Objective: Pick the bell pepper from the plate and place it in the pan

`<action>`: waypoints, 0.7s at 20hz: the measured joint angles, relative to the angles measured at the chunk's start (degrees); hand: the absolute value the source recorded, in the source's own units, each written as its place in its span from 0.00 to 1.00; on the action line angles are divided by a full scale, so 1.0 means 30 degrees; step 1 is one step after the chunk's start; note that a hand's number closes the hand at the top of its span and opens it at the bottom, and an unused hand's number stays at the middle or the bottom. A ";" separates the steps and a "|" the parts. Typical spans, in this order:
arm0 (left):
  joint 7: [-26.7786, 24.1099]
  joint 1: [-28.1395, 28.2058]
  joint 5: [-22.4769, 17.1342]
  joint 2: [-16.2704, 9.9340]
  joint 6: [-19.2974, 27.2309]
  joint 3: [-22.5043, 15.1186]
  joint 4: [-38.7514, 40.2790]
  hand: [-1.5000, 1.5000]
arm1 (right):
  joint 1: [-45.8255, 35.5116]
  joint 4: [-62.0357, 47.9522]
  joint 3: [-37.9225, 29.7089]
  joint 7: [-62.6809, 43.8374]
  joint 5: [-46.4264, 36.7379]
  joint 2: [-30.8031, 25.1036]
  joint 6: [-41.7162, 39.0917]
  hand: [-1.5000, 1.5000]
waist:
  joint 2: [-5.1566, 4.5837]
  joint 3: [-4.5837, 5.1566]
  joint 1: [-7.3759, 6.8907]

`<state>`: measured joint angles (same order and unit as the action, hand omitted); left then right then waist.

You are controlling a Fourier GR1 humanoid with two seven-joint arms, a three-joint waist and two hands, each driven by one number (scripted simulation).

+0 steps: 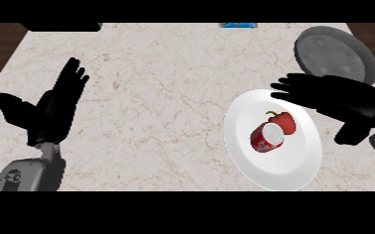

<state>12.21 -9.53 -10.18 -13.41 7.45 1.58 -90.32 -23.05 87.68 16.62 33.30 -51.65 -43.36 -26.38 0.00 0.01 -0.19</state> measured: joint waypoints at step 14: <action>0.0518 0.0251 0.0416 0.0443 -0.0644 0.0575 -0.0650 0.50 | -0.0731 -0.2880 -0.0347 0.1094 -0.3710 0.3190 0.0404 0.00 | -0.0007 -0.0004 -0.0029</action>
<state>13.76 -8.77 -8.94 -12.08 5.52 3.30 -92.27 -25.24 79.04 15.58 36.58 -62.78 -33.79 -25.17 -0.02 0.00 -0.27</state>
